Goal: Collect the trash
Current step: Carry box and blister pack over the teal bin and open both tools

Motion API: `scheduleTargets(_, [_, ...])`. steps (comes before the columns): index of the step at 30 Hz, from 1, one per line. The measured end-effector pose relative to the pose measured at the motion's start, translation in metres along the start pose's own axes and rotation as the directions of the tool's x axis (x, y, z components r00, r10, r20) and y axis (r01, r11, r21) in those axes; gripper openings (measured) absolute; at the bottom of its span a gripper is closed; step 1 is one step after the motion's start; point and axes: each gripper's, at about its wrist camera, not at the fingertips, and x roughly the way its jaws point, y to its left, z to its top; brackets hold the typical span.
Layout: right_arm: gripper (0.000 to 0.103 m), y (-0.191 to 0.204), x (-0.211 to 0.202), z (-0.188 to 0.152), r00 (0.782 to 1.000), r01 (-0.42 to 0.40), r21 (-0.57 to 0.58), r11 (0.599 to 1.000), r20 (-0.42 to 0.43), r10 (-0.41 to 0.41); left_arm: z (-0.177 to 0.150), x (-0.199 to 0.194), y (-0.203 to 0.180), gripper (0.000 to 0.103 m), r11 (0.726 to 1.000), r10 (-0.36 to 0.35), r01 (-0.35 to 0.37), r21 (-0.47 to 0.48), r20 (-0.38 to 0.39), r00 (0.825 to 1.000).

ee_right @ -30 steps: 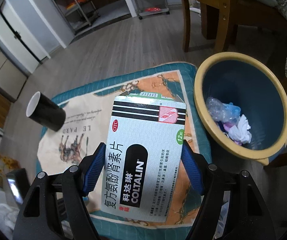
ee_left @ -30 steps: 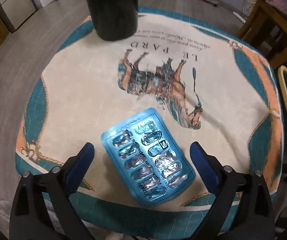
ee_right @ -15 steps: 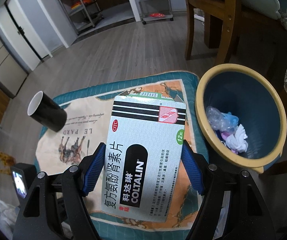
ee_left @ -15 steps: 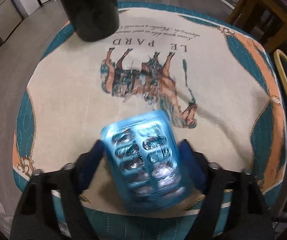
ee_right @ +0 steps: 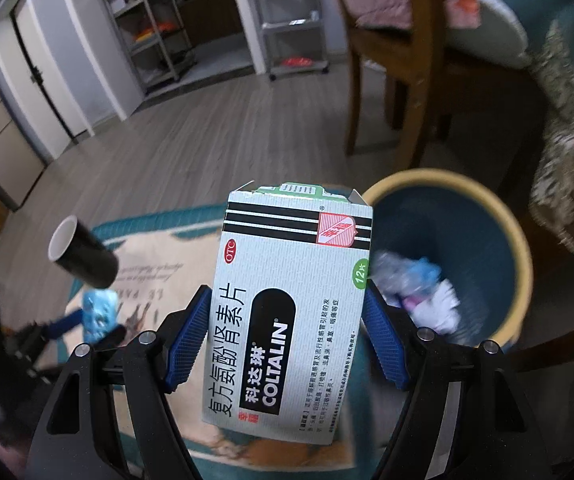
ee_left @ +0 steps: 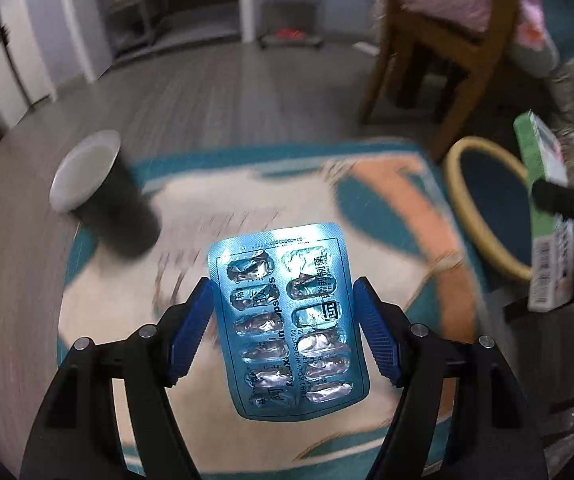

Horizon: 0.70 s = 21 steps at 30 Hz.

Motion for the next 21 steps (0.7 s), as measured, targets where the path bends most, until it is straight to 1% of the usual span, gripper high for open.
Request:
scheduleTargets(2, [0.075, -0.019, -0.010, 0.006, 0.999, 0.027, 0.011, 1.000, 0.027, -0.027, 0.018, -0.002, -0.015, 0.070, 0.999, -0.044, 0.043, 0.030, 0.021, 0.999])
scheduleTargets(4, [0.075, -0.040, -0.017, 0.011, 0.998, 0.053, 0.027, 0.998, 0.041, -0.054, 0.039, -0.003, -0.034, 0.070, 0.993, -0.087, 0.083, 0.090, 0.043, 0.995])
scheduleTargets(6, [0.075, -0.066, -0.022, 0.013, 0.996, 0.077, 0.049, 0.996, 0.046, -0.080, 0.049, 0.003, -0.054, 0.070, 0.984, -0.105, 0.096, 0.152, 0.051, 0.993])
scheduleTargets(8, [0.075, -0.094, -0.023, 0.014, 0.993, 0.109, 0.079, 0.991, 0.044, -0.112, 0.058, 0.011, -0.079, 0.070, 0.967, -0.144, 0.129, 0.220, 0.055, 0.988])
scheduleTargets(10, [0.075, -0.118, -0.021, 0.011, 0.991, 0.123, 0.118, 0.985, 0.031, -0.127, 0.062, 0.024, -0.099, 0.070, 0.952, -0.179, 0.159, 0.261, 0.054, 0.982])
scheduleTargets(11, [0.075, -0.127, -0.019, 0.010, 0.991, 0.124, 0.135, 0.983, 0.023, -0.128, 0.062, 0.030, -0.111, 0.070, 0.943, -0.215, 0.193, 0.271, 0.051, 0.975])
scheduleTargets(13, [0.075, -0.147, -0.013, 0.008, 0.992, 0.122, 0.169, 0.978, 0.007, -0.125, 0.061, 0.044, -0.129, 0.070, 0.933, -0.244, 0.228, 0.278, 0.026, 0.969])
scheduleTargets(15, [0.075, -0.158, -0.007, 0.005, 0.991, 0.133, 0.182, 0.974, -0.005, -0.134, 0.060, 0.056, -0.153, 0.070, 0.916, -0.263, 0.251, 0.314, -0.004, 0.965])
scheduleTargets(17, [0.075, -0.168, 0.001, 0.005, 0.989, 0.146, 0.192, 0.970, -0.022, -0.145, 0.057, 0.065, -0.171, 0.070, 0.896, -0.276, 0.263, 0.358, -0.015, 0.961])
scheduleTargets(19, [0.075, -0.177, 0.010, 0.005, 0.989, 0.147, 0.204, 0.968, -0.035, -0.143, 0.055, 0.075, -0.190, 0.070, 0.872, -0.309, 0.296, 0.390, -0.030, 0.951])
scheduleTargets(21, [0.075, -0.180, 0.018, 0.007, 0.989, 0.146, 0.216, 0.965, -0.038, -0.141, 0.055, 0.081, -0.201, 0.071, 0.861, -0.321, 0.303, 0.408, -0.025, 0.947])
